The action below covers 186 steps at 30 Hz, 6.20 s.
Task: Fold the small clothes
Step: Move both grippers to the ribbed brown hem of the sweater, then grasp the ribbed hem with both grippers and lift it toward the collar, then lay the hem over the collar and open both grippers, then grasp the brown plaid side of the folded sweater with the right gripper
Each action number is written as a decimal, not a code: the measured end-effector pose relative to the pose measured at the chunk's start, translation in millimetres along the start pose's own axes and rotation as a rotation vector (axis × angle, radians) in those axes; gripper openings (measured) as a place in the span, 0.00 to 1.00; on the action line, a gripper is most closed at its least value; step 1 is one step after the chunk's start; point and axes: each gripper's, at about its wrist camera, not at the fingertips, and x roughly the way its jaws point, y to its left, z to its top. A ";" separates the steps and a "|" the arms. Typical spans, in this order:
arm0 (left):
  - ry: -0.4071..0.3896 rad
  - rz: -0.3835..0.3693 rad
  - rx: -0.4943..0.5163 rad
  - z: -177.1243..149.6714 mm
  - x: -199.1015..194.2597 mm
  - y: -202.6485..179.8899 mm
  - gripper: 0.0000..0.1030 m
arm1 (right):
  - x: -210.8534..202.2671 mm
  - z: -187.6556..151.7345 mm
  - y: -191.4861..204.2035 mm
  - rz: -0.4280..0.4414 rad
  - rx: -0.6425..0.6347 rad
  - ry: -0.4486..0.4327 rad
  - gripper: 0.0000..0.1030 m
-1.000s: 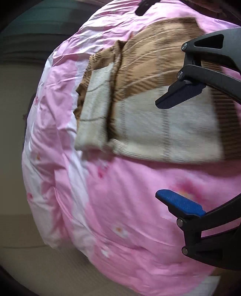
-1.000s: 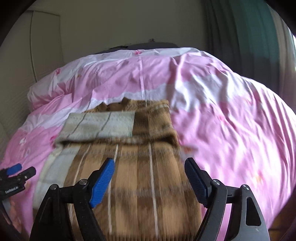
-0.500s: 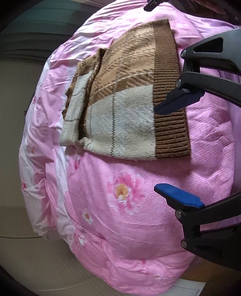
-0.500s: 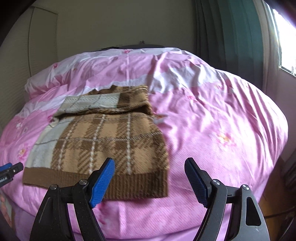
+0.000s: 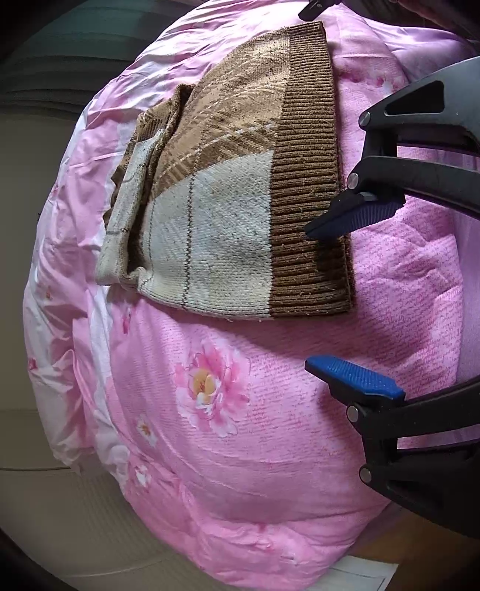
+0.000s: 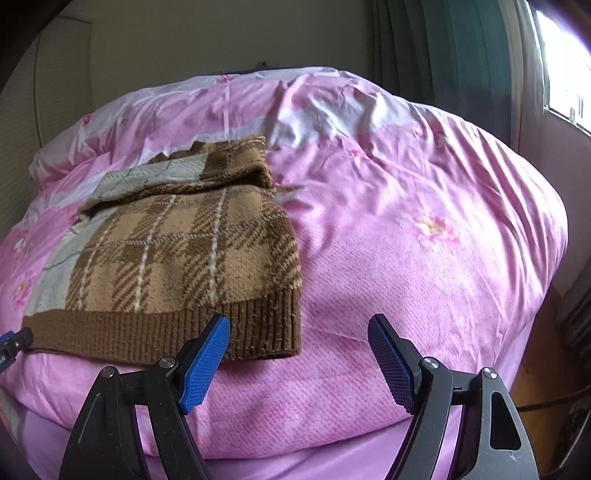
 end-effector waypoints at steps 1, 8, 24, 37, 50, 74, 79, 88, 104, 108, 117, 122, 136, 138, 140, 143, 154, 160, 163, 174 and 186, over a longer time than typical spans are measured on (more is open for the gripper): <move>0.000 0.000 -0.002 -1.3 0.8 -0.1 0.63 | 2.2 -1.0 -1.4 -0.001 0.008 0.006 0.75; 0.016 -0.019 -0.027 -4.0 7.0 0.1 0.62 | 19.0 -3.9 -3.4 0.011 0.025 0.060 0.61; -0.005 -0.062 -0.089 -8.9 13.4 -0.8 0.39 | 41.9 -8.4 -12.8 0.124 0.148 0.139 0.44; -0.001 -0.100 -0.134 -11.2 13.0 1.4 0.14 | 43.5 -9.4 -7.1 0.178 0.145 0.148 0.18; -0.079 -0.066 -0.130 7.7 -18.8 6.4 0.11 | 6.6 8.9 -12.0 0.195 0.154 0.016 0.10; -0.299 -0.103 -0.141 226.0 10.6 -21.3 0.10 | 44.0 199.7 13.0 0.273 0.234 -0.220 0.09; -0.289 -0.097 -0.151 275.0 59.8 -29.2 0.10 | 93.8 239.5 28.1 0.257 0.221 -0.215 0.09; -0.211 -0.075 -0.133 330.8 160.2 -34.3 0.10 | 190.9 285.8 54.9 0.220 0.190 -0.170 0.09; -0.053 -0.024 -0.088 335.6 237.8 -37.4 0.19 | 269.6 278.1 78.4 0.110 0.136 -0.059 0.32; -0.087 -0.008 -0.049 335.1 210.2 -38.1 0.29 | 242.4 278.2 80.1 0.081 0.102 -0.113 0.52; -0.082 -0.057 0.121 308.8 174.1 -76.3 0.35 | 204.0 263.8 120.5 0.181 -0.098 -0.133 0.52; -0.001 -0.175 0.224 293.2 194.3 -104.7 0.35 | 220.6 238.1 152.0 0.250 -0.224 -0.026 0.52; -0.002 -0.047 0.186 289.8 233.6 -70.5 0.37 | 253.3 227.3 145.2 0.156 -0.229 0.003 0.53; -0.007 -0.039 0.193 288.9 226.8 -72.6 0.37 | 247.1 228.9 147.2 0.155 -0.234 -0.002 0.55; -0.010 -0.035 0.190 288.0 218.0 -74.6 0.40 | 237.6 230.8 145.7 0.166 -0.224 -0.006 0.55; -0.016 -0.031 0.183 280.8 195.7 -77.5 0.55 | 215.6 234.0 129.3 0.181 -0.177 -0.022 0.55; -0.007 -0.005 0.133 232.0 149.9 -52.4 0.58 | 177.7 189.5 57.9 0.118 0.000 0.048 0.66; -0.007 0.001 0.095 224.6 160.9 -44.6 0.59 | 208.6 167.3 47.0 0.107 0.020 0.130 0.66; -0.022 0.015 0.108 222.3 161.8 -46.4 0.59 | 209.0 167.1 45.0 0.110 0.037 0.130 0.68; -0.051 -0.002 0.111 212.8 124.4 -56.0 0.58 | 165.7 151.8 19.2 0.238 0.247 0.123 0.69; -0.037 -0.034 0.076 208.0 116.4 -59.5 0.58 | 201.0 137.0 8.7 0.395 0.523 0.206 0.69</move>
